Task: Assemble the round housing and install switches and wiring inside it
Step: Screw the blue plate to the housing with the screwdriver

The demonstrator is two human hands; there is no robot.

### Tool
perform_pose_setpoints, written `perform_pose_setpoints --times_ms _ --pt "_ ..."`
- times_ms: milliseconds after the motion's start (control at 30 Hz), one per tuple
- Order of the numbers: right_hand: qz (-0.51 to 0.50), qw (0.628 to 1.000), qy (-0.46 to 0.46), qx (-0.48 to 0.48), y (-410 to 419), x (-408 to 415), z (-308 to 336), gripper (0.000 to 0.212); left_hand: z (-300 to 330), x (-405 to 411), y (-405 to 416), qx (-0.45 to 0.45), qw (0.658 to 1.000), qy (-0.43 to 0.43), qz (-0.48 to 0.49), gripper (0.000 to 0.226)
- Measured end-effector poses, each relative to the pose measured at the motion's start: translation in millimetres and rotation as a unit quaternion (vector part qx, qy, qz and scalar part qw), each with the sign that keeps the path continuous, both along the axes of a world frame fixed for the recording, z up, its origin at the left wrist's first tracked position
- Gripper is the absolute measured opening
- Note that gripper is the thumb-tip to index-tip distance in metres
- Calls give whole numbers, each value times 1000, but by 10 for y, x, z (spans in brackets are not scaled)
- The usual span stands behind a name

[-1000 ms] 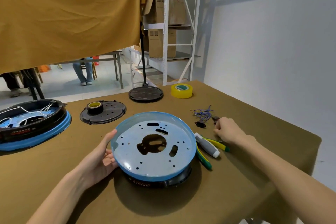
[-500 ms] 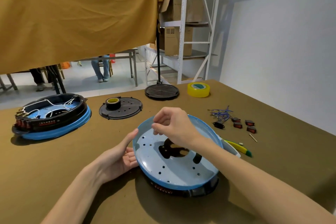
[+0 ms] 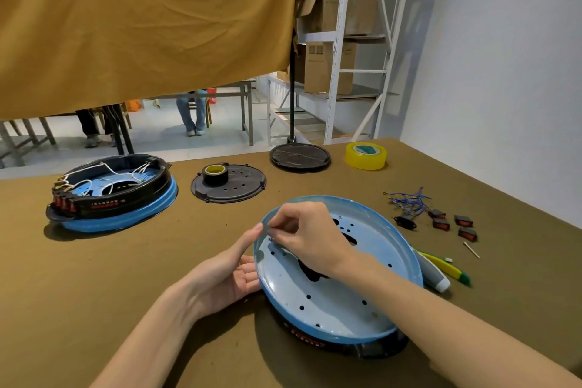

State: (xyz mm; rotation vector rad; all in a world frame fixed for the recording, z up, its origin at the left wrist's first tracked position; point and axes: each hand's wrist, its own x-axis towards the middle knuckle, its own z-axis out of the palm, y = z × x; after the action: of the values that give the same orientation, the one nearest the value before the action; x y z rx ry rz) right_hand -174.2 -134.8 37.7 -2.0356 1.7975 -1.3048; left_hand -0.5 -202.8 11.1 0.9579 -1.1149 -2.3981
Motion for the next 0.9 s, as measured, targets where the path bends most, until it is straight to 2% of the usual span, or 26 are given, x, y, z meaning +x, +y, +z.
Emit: perform_pose_setpoints --times_ms 167,333,567,800,900 --pt "8 997 78 26 29 -5 -9 9 4 3 18 -2 1000 0 6 81" --pt "-8 999 37 30 24 -60 -7 15 22 3 43 -5 1000 3 5 79" --pt "-13 997 68 46 -2 -29 -2 10 36 1 53 -9 1000 -3 7 80" --pt "-41 994 81 58 0 20 -26 17 45 -6 67 -17 1000 -11 10 82" --pt "-9 997 46 58 21 25 -22 18 51 0 69 -14 1000 -8 8 82"
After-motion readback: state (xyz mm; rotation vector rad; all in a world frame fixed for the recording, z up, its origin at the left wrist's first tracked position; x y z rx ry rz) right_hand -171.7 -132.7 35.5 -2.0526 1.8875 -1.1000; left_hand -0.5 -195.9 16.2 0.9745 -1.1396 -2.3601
